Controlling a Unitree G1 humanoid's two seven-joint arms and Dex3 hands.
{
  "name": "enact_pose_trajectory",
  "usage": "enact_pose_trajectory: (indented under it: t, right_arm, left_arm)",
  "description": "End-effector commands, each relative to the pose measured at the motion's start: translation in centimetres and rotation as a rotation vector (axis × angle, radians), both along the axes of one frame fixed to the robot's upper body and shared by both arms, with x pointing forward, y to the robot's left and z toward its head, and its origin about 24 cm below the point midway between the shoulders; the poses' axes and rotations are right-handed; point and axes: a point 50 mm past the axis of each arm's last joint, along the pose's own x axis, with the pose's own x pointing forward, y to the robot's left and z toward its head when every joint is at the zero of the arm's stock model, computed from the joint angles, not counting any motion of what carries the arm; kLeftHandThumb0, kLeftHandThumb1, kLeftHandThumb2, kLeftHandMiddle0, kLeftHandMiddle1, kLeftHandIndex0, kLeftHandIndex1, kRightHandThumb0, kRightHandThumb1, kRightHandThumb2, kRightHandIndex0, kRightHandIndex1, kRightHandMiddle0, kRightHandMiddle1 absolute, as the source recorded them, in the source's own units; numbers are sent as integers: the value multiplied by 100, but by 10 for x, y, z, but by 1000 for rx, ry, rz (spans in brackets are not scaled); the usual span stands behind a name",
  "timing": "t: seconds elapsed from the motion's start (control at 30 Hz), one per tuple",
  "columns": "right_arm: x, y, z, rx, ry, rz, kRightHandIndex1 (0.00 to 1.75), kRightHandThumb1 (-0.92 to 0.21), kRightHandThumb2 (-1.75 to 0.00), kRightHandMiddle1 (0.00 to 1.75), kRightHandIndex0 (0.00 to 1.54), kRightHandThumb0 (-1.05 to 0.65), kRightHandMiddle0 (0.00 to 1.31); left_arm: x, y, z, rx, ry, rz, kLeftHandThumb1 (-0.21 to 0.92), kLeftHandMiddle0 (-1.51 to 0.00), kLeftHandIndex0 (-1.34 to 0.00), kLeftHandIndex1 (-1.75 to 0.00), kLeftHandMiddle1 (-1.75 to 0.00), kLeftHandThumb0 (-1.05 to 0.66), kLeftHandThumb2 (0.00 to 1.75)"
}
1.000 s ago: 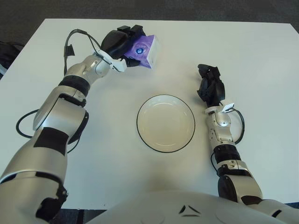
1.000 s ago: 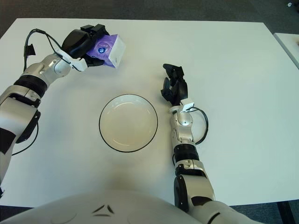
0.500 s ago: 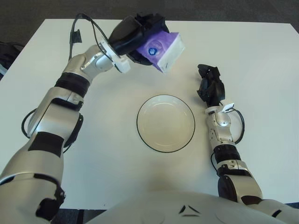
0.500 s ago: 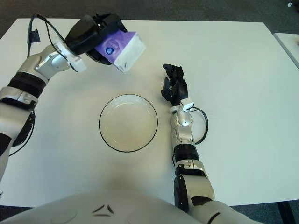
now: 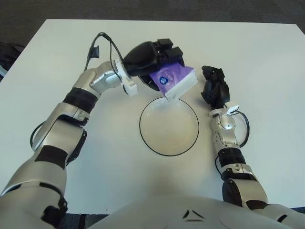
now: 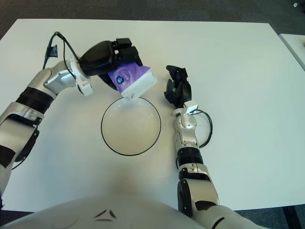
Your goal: Put the tissue paper into the plate.
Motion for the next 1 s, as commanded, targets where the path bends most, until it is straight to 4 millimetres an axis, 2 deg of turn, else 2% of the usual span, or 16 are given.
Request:
enact_pose_trajectory:
  t: [0.0, 0.23, 0.57, 0.97]
  right_arm:
    - [-44, 4, -73, 85, 310, -30, 64, -86, -71, 114, 38, -49, 24]
    - [-43, 3, -73, 58, 318, -49, 65, -84, -74, 115, 34, -51, 26]
    - [-42, 2, -76, 73, 343, -39, 53, -92, -65, 110, 35, -55, 14]
    - [-42, 0, -78, 82, 349, -39, 54, -92, -66, 109, 37, -54, 11]
  left_arm:
    - [-22, 0, -10, 52, -1, -63, 33, -123, -61, -175, -175, -48, 130]
    - [-28, -1, -11, 69, -6, -75, 35, -122, -59, -175, -175, -47, 128]
    - [-31, 1, -13, 72, -29, -81, 36, -119, -58, -175, -175, -46, 126]
    - [-33, 2, -23, 72, -12, -104, 37, -117, -57, -175, -175, -46, 124]
